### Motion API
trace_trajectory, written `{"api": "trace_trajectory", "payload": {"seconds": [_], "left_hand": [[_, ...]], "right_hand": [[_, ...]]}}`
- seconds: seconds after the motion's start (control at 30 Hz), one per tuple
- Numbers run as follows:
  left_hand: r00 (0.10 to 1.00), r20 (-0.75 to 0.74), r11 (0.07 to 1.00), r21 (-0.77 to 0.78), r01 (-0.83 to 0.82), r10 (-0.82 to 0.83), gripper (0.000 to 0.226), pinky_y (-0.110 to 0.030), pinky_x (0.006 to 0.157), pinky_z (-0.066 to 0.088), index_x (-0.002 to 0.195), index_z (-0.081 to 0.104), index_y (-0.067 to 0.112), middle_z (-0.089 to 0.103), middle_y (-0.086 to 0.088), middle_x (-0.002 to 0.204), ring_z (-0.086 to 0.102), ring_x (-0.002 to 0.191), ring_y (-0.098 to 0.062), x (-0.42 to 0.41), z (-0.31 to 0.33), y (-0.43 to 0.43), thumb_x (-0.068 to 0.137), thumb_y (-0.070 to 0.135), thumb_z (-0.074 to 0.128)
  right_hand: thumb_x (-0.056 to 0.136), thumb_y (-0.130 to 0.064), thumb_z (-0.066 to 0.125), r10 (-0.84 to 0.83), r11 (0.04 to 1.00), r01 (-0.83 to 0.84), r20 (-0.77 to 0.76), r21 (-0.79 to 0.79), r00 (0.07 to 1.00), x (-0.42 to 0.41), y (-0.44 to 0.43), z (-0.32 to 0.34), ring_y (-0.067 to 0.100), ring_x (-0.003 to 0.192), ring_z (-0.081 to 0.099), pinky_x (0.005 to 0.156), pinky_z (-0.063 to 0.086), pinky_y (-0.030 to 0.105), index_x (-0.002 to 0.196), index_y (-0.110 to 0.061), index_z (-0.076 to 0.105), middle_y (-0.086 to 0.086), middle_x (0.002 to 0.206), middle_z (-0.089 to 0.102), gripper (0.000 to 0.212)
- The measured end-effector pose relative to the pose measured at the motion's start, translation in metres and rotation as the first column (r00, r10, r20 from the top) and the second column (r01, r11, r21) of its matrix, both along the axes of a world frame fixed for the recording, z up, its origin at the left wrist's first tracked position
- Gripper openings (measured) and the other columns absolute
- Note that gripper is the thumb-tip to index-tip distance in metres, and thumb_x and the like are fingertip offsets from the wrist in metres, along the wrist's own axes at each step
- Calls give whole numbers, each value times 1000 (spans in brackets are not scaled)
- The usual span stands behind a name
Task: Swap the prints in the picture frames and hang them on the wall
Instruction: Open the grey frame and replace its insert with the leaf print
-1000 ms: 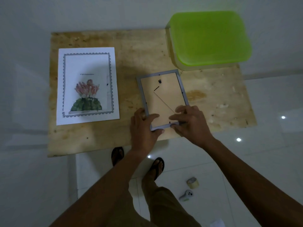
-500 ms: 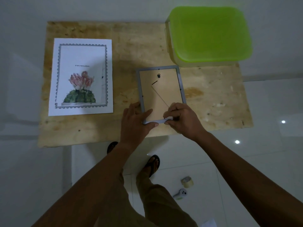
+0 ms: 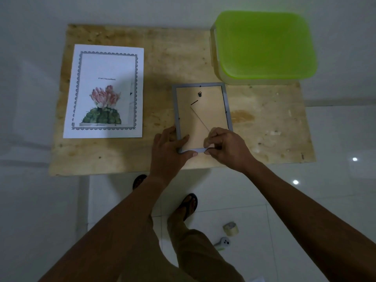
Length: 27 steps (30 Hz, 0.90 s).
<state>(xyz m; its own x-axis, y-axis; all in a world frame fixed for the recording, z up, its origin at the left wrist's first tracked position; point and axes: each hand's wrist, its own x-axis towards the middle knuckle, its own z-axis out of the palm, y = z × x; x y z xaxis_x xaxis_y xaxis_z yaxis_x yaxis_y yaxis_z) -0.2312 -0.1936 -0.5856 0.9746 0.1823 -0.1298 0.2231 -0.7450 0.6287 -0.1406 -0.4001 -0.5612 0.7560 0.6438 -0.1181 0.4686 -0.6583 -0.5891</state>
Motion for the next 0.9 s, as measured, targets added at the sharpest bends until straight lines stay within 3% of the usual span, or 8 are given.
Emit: {"api": "trace_trajectory", "payload": {"seconds": [0.3,0.53,0.63,0.73,0.8,0.9], "left_hand": [[999,29,998,-45,-40,42,59,-22,95,26,122,71,23,52,-5,138,49,116,-26,-1,0,0,71,52,80],[999,4,999,-28,-47,47,63,-23,95,26,123,69,26,51,-3,138,48,114,-24,-1,2,-2,71,61,72],[1000,-5,999,-21,-31,31,64,-23,96,27,126,68,26,50,-4,140,47,117,-24,-1,2,-2,72,60,73],[1000,-6,998,-61,-20,20,64,-32,101,39,133,62,24,53,-5,138,48,124,-22,4,9,4,79,55,73],[999,19,995,-94,-30,32,58,-35,91,50,137,58,17,59,-6,129,56,113,-22,11,13,14,86,42,71],[999,35,999,-43,-8,9,51,-41,86,51,137,53,9,60,-11,121,58,107,-30,25,17,29,91,25,66]], "right_hand": [[79,-14,80,-89,990,81,68,114,994,-16,-2,-4,19,89,67,75,57,40,100,-13,81,1,99,72,21],[83,-20,74,-44,994,33,108,103,993,-18,0,-2,17,82,67,67,54,40,94,-11,81,-1,94,72,16],[83,-36,75,-36,996,33,44,86,998,-14,1,1,16,85,65,71,55,39,100,-11,80,0,99,69,31],[83,-44,77,-161,987,159,71,38,984,-3,13,4,18,87,65,75,55,35,111,-15,77,0,105,67,40],[86,-40,77,-275,961,276,147,12,950,7,25,5,25,94,64,79,53,35,116,-11,74,9,107,68,42],[85,-35,75,-367,923,381,197,-43,909,21,45,8,32,90,62,74,50,36,105,-5,74,15,96,67,36]]}}
